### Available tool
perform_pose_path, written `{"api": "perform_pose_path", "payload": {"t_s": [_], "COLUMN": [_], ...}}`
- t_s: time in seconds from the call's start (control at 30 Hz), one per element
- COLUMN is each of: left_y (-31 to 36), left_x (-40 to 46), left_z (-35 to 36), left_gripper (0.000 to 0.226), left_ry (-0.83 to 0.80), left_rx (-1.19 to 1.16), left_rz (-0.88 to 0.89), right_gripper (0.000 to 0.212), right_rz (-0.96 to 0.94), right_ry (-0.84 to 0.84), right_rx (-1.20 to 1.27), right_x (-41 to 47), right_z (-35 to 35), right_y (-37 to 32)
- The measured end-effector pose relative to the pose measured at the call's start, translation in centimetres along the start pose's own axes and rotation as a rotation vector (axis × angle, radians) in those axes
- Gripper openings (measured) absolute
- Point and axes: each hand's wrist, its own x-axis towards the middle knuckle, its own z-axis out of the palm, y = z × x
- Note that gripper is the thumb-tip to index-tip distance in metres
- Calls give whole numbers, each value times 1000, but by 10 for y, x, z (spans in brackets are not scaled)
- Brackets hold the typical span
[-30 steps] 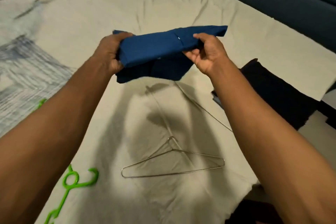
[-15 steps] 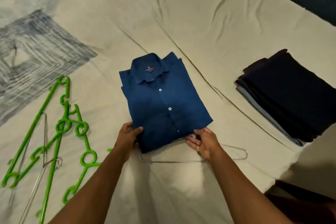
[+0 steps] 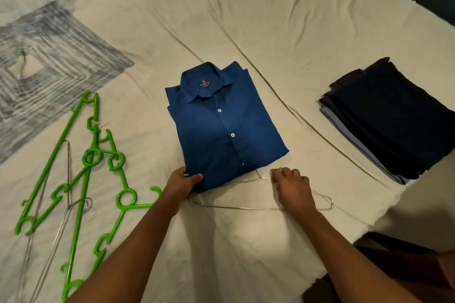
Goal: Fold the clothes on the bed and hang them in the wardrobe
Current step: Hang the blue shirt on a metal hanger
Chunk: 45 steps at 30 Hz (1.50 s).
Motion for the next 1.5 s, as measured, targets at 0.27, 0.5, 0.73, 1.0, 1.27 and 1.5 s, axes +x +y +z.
{"api": "perform_pose_path", "payload": {"t_s": [0.27,0.5,0.73,1.0,1.27,1.5], "left_y": [-33,-13,47,115,197,176], "left_x": [-16,-43,-4,52,117,171], "left_z": [-31,-79,-111,-113,-112,-80], "left_gripper": [36,23,25,23,21,35], "left_ry": [39,-373,-115,-80,150,685], "left_rx": [390,461,380,276,526,-66], "left_rz": [22,260,736,741,720,254], "right_gripper": [28,34,13,32,24,32], "right_rz": [-263,-321,-407,-123,-370,-226], "right_ry": [-115,65,276,430,170,242], "right_rx": [328,250,256,161,432,638], "right_x": [-44,4,92,177,259,311], "right_z": [-23,-73,-133,-150,-172,-154], "right_y": [-12,-55,-92,-75,-55,-48]}}
